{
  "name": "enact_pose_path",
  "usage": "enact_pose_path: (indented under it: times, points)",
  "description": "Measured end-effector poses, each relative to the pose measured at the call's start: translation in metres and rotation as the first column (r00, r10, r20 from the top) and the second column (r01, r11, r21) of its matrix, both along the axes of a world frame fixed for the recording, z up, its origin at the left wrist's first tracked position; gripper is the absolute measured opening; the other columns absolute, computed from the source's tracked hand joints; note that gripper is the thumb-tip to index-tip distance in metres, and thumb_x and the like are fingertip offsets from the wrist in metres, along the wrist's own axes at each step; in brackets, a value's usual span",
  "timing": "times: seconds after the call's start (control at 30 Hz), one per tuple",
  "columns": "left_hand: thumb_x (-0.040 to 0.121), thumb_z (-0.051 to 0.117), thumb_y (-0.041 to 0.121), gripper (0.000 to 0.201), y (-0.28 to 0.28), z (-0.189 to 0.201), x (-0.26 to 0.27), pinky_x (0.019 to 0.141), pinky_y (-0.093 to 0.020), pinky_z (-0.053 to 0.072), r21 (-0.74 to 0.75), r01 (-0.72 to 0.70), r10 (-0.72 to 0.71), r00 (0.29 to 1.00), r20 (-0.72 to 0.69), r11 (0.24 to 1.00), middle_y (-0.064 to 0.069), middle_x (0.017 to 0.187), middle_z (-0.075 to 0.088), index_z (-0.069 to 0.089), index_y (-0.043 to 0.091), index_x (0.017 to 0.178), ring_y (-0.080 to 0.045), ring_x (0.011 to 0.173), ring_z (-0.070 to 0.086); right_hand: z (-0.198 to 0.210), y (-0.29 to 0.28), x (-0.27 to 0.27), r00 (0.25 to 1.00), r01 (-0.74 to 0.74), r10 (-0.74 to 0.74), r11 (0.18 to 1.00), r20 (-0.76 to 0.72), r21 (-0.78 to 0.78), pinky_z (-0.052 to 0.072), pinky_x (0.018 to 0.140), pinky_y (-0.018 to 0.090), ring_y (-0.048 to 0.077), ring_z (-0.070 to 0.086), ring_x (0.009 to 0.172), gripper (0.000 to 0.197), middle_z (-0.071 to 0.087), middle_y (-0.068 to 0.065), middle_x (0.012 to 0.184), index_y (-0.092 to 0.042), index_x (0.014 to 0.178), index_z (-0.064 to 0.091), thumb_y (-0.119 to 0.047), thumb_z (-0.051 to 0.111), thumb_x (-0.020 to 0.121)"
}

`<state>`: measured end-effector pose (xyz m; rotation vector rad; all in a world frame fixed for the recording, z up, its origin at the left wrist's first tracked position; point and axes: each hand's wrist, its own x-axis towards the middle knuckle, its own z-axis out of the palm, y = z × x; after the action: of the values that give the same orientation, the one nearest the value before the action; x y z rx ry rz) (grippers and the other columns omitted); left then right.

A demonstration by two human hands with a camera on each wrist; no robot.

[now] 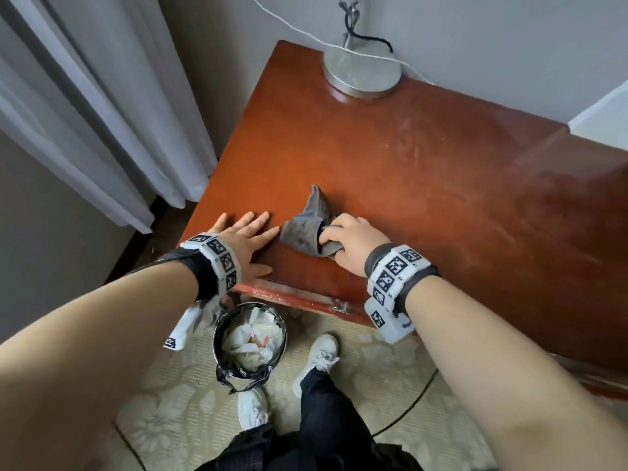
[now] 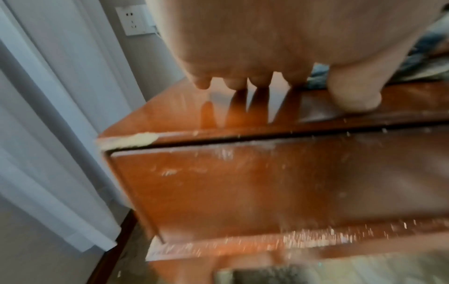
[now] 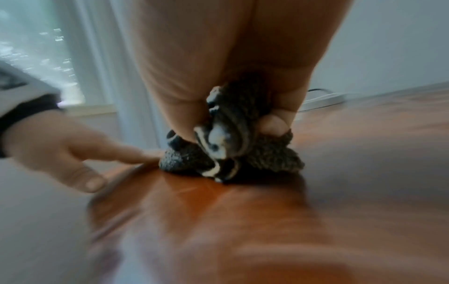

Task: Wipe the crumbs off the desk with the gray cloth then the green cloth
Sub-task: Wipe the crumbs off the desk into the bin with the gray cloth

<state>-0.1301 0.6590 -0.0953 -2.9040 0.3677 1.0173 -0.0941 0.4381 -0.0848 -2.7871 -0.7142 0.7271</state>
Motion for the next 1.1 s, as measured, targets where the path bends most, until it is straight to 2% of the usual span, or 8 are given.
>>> enact_pose_path:
  times: [0.1,0.27,0.33,0.5,0.7,0.87,0.97,1.1]
  points:
    - [0.089,0.036,0.062,0.077,-0.014,0.004,0.026,0.116,-0.043,-0.005,-0.061,-0.085,0.088,0.995,0.044,0.994,0.004,0.156,-0.017,-0.005,0.033,0.148,-0.021,0.144,-0.013,0.018,-0.069,0.033,0.928,0.364,-0.372,0.923,0.040,0.127,0.039,0.102,0.033,0.029,0.047,0.118,0.043,0.040,0.006,0.134,-0.026,0.123,0.057,-0.008,0.048,0.085]
    - [0.090,0.045,0.053,0.076,-0.059,0.001,0.098,0.117,-0.040,-0.002,-0.148,-0.273,0.290,0.951,0.109,0.950,0.000,0.157,-0.012,0.000,0.033,0.149,-0.024,0.145,-0.012,0.028,-0.187,0.125,0.417,0.866,-0.897,0.441,0.147,0.237,0.034,0.106,0.038,0.042,0.047,0.119,0.047,0.028,0.018,0.142,-0.015,0.136,0.041,-0.013,0.045,0.089]
    - [0.090,0.047,0.053,0.079,-0.072,-0.004,0.129,0.117,-0.041,-0.003,-0.132,-0.333,0.349,0.929,0.124,0.933,-0.002,0.157,-0.012,-0.001,0.033,0.149,-0.025,0.144,-0.012,0.012,-0.219,0.166,0.353,0.924,-0.921,0.371,0.164,0.092,0.035,0.106,0.047,0.045,0.043,0.120,0.045,0.026,0.021,0.142,-0.009,0.135,0.039,-0.018,0.043,0.091]
    - [0.088,0.048,0.055,0.080,-0.088,-0.015,0.180,0.117,-0.044,-0.004,-0.105,-0.425,0.437,0.888,0.146,0.899,-0.004,0.157,-0.008,0.000,0.033,0.149,-0.027,0.144,-0.012,-0.016,-0.212,0.243,0.644,0.755,-0.748,0.587,0.163,-0.291,0.025,0.110,0.053,0.038,0.021,0.134,0.052,0.009,0.008,0.153,-0.028,0.144,0.027,-0.019,0.039,0.094]
    - [0.090,0.042,0.056,0.072,-0.096,-0.023,0.199,0.118,-0.042,-0.003,-0.099,-0.495,0.504,0.846,0.173,0.863,-0.004,0.157,-0.008,0.004,0.038,0.148,-0.025,0.145,-0.010,-0.011,-0.133,0.259,0.961,0.271,-0.258,0.947,0.094,-0.171,0.030,0.108,0.039,0.035,0.022,0.129,0.052,0.009,-0.003,0.155,-0.035,0.136,0.038,-0.011,0.039,0.089]
    - [0.090,0.041,0.056,0.073,-0.098,-0.020,0.195,0.118,-0.040,-0.003,-0.074,-0.483,0.489,0.855,0.173,0.872,-0.003,0.157,-0.009,0.000,0.038,0.148,-0.024,0.145,-0.009,-0.009,-0.127,0.188,0.893,-0.442,0.442,0.897,-0.083,0.027,0.030,0.101,0.027,0.025,0.030,0.121,0.058,0.023,-0.009,0.152,-0.038,0.134,0.045,-0.006,0.041,0.086]
    - [0.092,0.035,0.056,0.072,-0.101,-0.023,0.191,0.117,-0.041,-0.005,-0.032,-0.465,0.464,0.872,0.157,0.885,-0.004,0.157,-0.014,-0.006,0.034,0.148,-0.025,0.144,-0.013,0.011,-0.156,0.219,0.956,-0.276,0.289,0.943,-0.046,0.184,0.023,0.107,0.021,0.023,0.036,0.130,0.057,0.035,-0.003,0.149,-0.032,0.134,0.049,-0.010,0.043,0.082]
    - [0.094,0.026,0.056,0.070,-0.103,-0.027,0.192,0.116,-0.043,-0.008,0.019,-0.446,0.440,0.888,0.133,0.895,-0.005,0.155,-0.019,-0.012,0.032,0.147,-0.026,0.143,-0.017,0.019,-0.196,0.297,0.904,0.366,-0.391,0.916,0.171,0.161,0.023,0.114,0.032,0.033,0.035,0.133,0.053,0.030,0.009,0.150,-0.022,0.140,0.043,-0.012,0.043,0.088]
